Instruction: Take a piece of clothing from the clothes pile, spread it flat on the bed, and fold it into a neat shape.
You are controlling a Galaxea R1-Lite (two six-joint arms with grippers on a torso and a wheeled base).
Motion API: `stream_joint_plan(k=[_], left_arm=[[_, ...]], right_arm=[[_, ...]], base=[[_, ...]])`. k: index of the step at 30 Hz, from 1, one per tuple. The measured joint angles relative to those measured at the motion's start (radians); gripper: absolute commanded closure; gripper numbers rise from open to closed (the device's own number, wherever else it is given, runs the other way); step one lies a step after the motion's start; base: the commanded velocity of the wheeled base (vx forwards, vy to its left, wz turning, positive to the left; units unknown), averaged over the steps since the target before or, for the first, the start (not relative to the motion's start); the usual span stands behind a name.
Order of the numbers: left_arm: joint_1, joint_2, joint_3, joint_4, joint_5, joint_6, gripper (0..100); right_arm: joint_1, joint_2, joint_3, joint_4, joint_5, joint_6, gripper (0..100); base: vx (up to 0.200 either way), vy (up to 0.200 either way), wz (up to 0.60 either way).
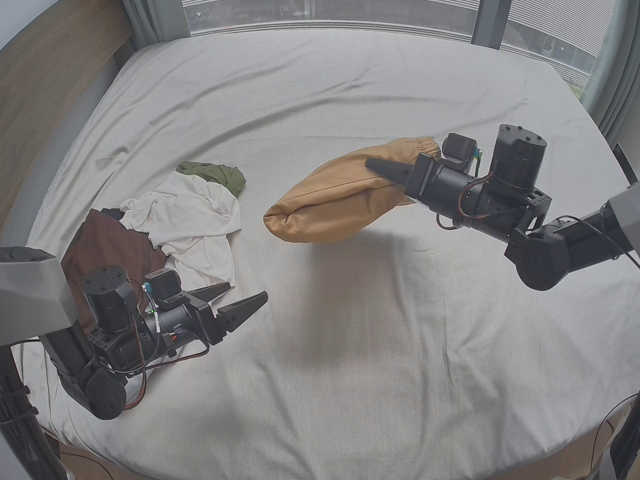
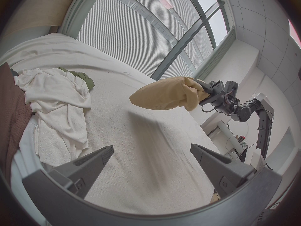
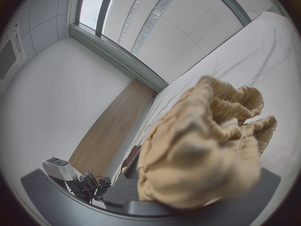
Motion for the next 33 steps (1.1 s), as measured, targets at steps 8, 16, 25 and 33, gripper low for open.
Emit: stream_joint_plan(k=[8, 16, 25, 33], left_arm=[[0.000, 0.004, 0.001, 0.000, 0.000, 0.000, 0], [0.000, 0.005, 0.004, 0.000, 0.000, 0.000, 0], [0.000, 0.007, 0.007, 0.000, 0.000, 0.000, 0], [0.001, 0.016, 0.011, 0.000, 0.000, -0.001, 0]], right_arm=[[-0.003, 0.075, -0.144, 0.064, 0.000, 0.001, 100], [-0.008, 0.147, -0.317, 0.139, 0.000, 0.006, 100], [-0.036, 0.233, -0.521, 0.200, -0.001, 0.020, 100], [-0.078, 0.326, -0.723, 0.286, -0.005, 0.041, 100]], base=[[0.000, 0.000, 0.00], [0.000, 0.000, 0.00], [0.000, 0.000, 0.00], [0.000, 0.000, 0.00]])
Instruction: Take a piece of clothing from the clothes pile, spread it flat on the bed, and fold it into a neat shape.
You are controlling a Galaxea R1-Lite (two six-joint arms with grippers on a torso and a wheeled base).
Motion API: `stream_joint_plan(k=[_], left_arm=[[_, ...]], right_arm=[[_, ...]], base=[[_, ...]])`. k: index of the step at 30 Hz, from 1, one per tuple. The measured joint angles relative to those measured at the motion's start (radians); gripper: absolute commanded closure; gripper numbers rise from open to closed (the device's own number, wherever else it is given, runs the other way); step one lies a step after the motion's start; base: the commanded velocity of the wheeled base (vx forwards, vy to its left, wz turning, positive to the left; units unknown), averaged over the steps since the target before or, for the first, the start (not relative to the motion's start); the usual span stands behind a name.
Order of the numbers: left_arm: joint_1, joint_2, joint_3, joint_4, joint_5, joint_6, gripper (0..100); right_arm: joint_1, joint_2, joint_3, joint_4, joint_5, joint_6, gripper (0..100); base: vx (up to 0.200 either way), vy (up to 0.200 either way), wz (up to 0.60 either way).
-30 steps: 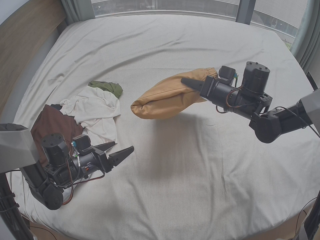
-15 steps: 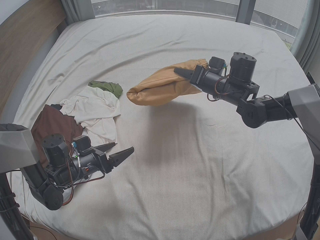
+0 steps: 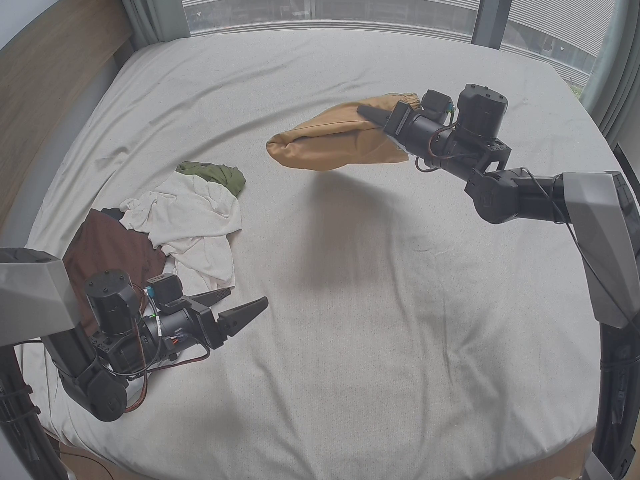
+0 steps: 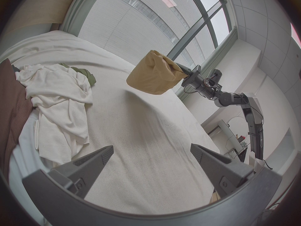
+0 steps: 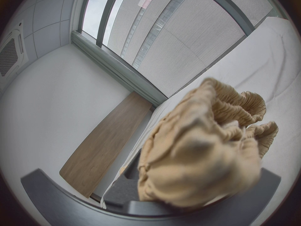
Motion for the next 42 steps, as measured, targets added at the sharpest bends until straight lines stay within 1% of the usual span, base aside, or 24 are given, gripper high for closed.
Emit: stream_joint_plan(k=[9, 14, 19, 27, 34, 35, 38, 42], left_arm=[[-0.001, 0.019, 0.000, 0.000, -0.004, 0.001, 0], [0.001, 0.021, 0.000, 0.000, -0.004, 0.001, 0], [0.001, 0.023, -0.001, 0.000, -0.005, 0.000, 0], [0.003, 0.024, -0.006, 0.000, -0.006, 0.000, 0], [0.004, 0.024, -0.011, 0.000, -0.006, 0.000, 0], [0.005, 0.024, -0.012, -0.001, -0.006, 0.000, 0], [0.005, 0.024, -0.013, -0.001, -0.006, 0.000, 0], [0.005, 0.023, -0.017, -0.001, -0.006, 0.000, 0]], right_arm=[[-0.023, 0.157, -0.040, 0.029, -0.005, 0.009, 100], [-0.022, 0.179, -0.029, 0.009, -0.008, 0.003, 100], [-0.019, 0.158, 0.083, -0.024, -0.010, -0.012, 100], [-0.018, 0.124, 0.304, -0.144, -0.034, -0.062, 100], [-0.016, 0.109, 0.417, -0.213, -0.046, -0.072, 100], [-0.016, 0.108, 0.427, -0.215, -0.050, -0.073, 0], [-0.015, 0.106, 0.439, -0.217, -0.077, -0.085, 0], [-0.014, 0.096, 0.465, -0.218, -0.113, -0.133, 0]], base=[[0.000, 0.000, 0.00], [0.000, 0.000, 0.00], [0.000, 0.000, 0.00], [0.000, 0.000, 0.00], [0.000, 0.000, 0.00], [0.000, 0.000, 0.00], [0.000, 0.000, 0.00], [0.000, 0.000, 0.00]])
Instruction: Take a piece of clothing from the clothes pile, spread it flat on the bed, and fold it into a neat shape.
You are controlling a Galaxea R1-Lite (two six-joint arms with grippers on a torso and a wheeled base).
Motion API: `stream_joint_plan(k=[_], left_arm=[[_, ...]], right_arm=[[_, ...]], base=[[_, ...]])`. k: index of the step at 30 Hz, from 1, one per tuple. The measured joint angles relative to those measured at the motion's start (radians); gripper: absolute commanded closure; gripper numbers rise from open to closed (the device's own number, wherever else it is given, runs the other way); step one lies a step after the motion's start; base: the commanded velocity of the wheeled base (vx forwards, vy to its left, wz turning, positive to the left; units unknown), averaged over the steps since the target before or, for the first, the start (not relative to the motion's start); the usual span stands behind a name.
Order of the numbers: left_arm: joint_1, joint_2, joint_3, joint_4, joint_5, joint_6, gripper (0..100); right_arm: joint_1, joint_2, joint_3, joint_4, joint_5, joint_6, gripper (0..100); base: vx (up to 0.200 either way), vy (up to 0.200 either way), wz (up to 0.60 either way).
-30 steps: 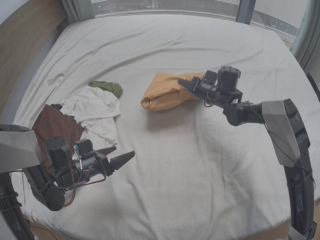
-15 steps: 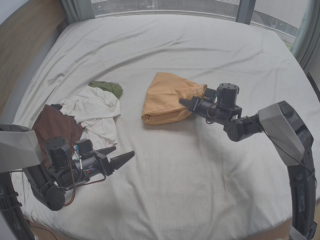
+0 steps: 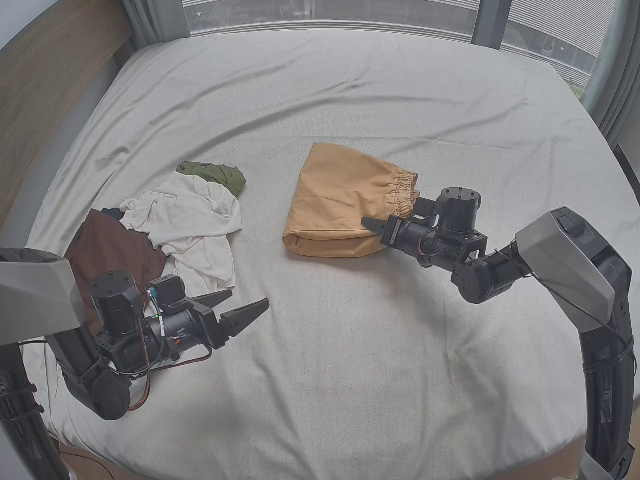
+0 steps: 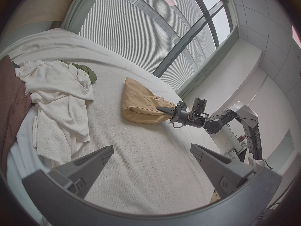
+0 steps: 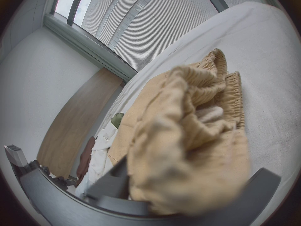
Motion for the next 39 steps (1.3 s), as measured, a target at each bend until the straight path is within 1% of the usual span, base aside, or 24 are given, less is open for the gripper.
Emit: stream_joint_plan(k=[4, 9, 17, 21, 26, 33, 39], left_arm=[[0.000, -0.001, -0.002, 0.000, 0.000, 0.000, 0], [-0.001, -0.016, 0.000, 0.000, 0.000, -0.005, 0], [-0.006, -0.103, 0.031, 0.001, -0.011, -0.040, 0], [-0.008, -0.183, 0.082, 0.002, -0.016, -0.046, 0], [-0.008, -0.283, 0.161, 0.002, -0.018, -0.046, 0], [-0.009, -0.406, 0.255, 0.002, -0.017, -0.046, 0], [-0.010, -0.503, 0.325, 0.005, -0.016, -0.039, 0]], right_arm=[[0.003, -0.030, 0.064, -0.001, -0.013, -0.020, 0], [0.007, -0.106, 0.199, -0.013, -0.040, -0.040, 0], [0.035, -0.329, 0.446, -0.040, -0.062, -0.063, 0], [0.054, -0.460, 0.585, -0.045, -0.070, -0.101, 0], [0.079, -0.605, 0.728, -0.054, -0.092, -0.128, 0], [0.095, -0.797, 0.899, -0.066, -0.100, -0.137, 0], [0.088, -0.962, 1.039, -0.076, -0.104, -0.140, 0]], base=[[0.000, 0.000, 0.00], [0.000, 0.000, 0.00], [0.000, 0.000, 0.00], [0.000, 0.000, 0.00], [0.000, 0.000, 0.00], [0.000, 0.000, 0.00], [0.000, 0.000, 0.00]])
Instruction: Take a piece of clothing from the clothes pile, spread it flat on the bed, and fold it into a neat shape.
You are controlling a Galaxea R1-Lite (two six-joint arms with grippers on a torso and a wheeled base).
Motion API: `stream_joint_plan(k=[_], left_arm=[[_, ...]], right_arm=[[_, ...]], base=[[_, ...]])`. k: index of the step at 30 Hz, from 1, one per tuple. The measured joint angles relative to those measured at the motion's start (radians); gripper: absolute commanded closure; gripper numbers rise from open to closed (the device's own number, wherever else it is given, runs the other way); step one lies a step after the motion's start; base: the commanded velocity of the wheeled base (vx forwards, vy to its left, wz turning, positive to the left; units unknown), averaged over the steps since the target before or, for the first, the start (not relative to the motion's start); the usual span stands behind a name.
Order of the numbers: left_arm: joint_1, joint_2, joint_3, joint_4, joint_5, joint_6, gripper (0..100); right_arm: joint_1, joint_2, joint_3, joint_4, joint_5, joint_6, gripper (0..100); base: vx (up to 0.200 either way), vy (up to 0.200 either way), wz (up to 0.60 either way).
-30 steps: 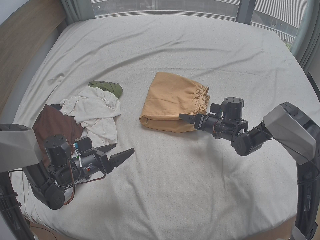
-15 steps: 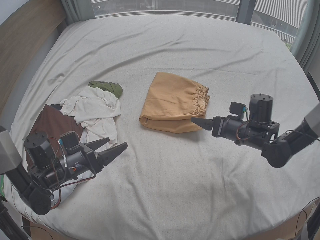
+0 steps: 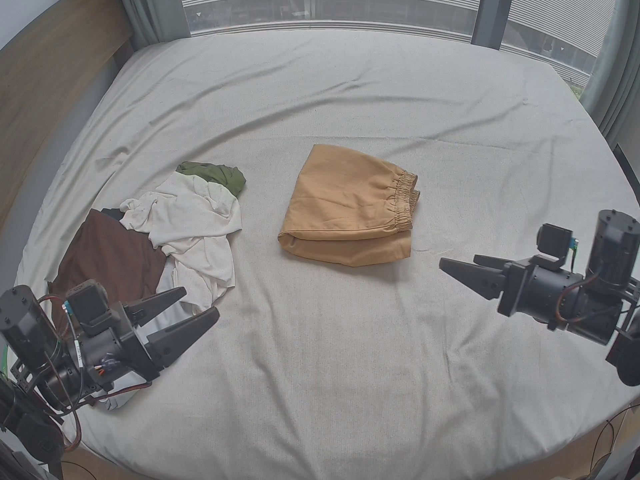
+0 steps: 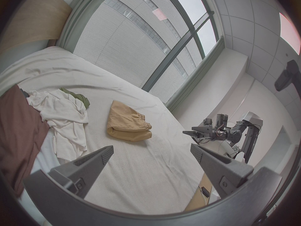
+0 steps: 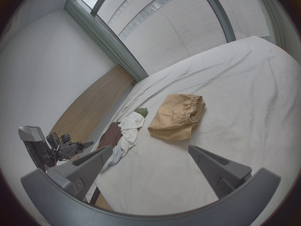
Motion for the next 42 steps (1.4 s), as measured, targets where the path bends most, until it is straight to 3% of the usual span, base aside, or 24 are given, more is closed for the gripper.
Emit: stream_joint_plan(k=[6, 11, 20, 35, 42], left_arm=[[0.001, -0.084, 0.032, 0.033, 0.011, 0.034, 0], [0.003, -0.179, 0.037, 0.131, 0.044, 0.121, 0], [0.007, -0.418, 0.038, 0.528, 0.073, 0.226, 0], [0.008, -0.963, 0.038, 1.071, 0.073, 0.188, 0], [0.008, -1.251, 0.038, 1.351, 0.077, 0.178, 0]], right_arm=[[-0.028, -0.169, 0.101, 0.003, -0.001, -0.008, 0], [-0.073, -0.323, 0.197, 0.009, 0.000, -0.016, 0], [-0.159, -0.561, 0.272, 0.119, 0.000, -0.021, 0], [-0.293, -1.106, 0.322, 0.567, 0.006, -0.041, 0], [-0.327, -1.301, 0.363, 0.662, -0.024, -0.045, 0]], base=[[0.000, 0.000, 0.00], [0.000, 0.000, 0.00], [0.000, 0.000, 0.00], [0.000, 0.000, 0.00], [0.000, 0.000, 0.00]])
